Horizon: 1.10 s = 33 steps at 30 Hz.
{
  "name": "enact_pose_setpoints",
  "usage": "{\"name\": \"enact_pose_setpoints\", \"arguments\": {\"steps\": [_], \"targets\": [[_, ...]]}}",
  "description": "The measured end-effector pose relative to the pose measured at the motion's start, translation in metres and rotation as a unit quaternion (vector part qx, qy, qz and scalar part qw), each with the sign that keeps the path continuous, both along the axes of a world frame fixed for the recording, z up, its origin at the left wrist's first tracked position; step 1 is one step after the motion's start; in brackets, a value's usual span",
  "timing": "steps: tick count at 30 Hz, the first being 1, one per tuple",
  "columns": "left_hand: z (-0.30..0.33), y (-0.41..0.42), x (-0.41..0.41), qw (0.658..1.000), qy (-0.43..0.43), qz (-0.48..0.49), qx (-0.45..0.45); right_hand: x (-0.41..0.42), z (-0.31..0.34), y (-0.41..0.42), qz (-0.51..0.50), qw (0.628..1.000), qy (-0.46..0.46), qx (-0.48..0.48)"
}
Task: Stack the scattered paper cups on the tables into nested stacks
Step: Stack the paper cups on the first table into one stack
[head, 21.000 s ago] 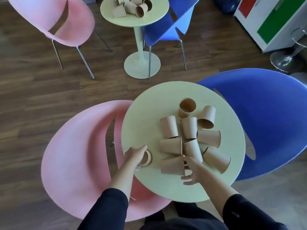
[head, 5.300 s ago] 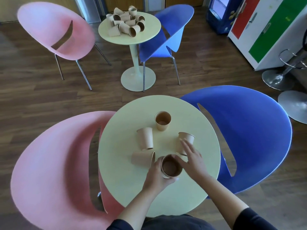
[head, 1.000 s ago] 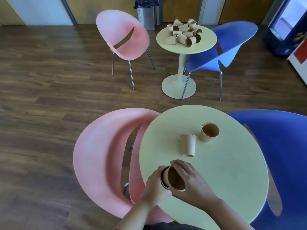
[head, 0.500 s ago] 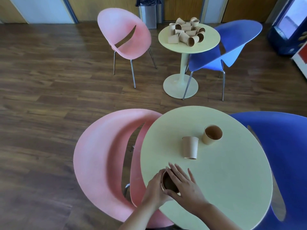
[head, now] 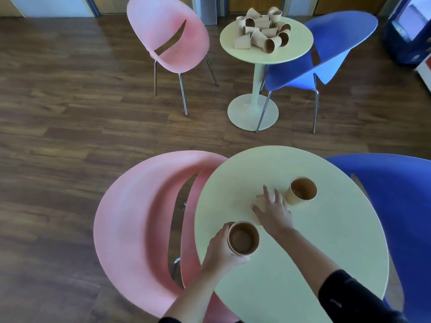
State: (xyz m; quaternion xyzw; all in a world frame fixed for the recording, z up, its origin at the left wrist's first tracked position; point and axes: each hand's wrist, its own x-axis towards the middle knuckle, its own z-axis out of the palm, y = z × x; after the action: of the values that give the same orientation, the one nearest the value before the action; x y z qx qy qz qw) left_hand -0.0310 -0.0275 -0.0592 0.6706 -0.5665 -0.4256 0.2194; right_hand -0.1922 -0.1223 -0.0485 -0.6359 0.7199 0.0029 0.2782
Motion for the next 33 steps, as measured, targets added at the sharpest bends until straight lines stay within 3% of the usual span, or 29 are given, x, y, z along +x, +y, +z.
{"name": "enact_pose_setpoints", "arguments": {"steps": [5, 11, 15, 22, 30, 33], "targets": [[0.003, -0.012, -0.002, 1.000, 0.011, 0.001, 0.008, 0.002, -0.021, -0.013, 0.047, 0.992, 0.105, 0.051], [0.002, -0.013, -0.003, 0.999, 0.042, 0.009, 0.029, 0.000, -0.033, -0.013, 0.077, 0.991, 0.102, 0.040], [0.005, -0.008, -0.001, 0.996, 0.061, 0.011, 0.061, -0.002, -0.027, -0.011, 0.055, 0.997, 0.045, 0.036], [0.016, -0.004, -0.003, 0.997, 0.077, 0.002, 0.023, -0.003, 0.021, -0.002, 0.024, 0.993, -0.094, -0.061], [0.021, -0.009, -0.004, 0.999, 0.046, 0.003, -0.001, 0.005, 0.078, 0.033, 0.091, 0.954, -0.198, -0.204], [0.023, -0.008, -0.005, 0.999, 0.053, 0.005, 0.009, 0.008, 0.076, 0.054, 0.113, 0.949, -0.204, -0.211]]}}
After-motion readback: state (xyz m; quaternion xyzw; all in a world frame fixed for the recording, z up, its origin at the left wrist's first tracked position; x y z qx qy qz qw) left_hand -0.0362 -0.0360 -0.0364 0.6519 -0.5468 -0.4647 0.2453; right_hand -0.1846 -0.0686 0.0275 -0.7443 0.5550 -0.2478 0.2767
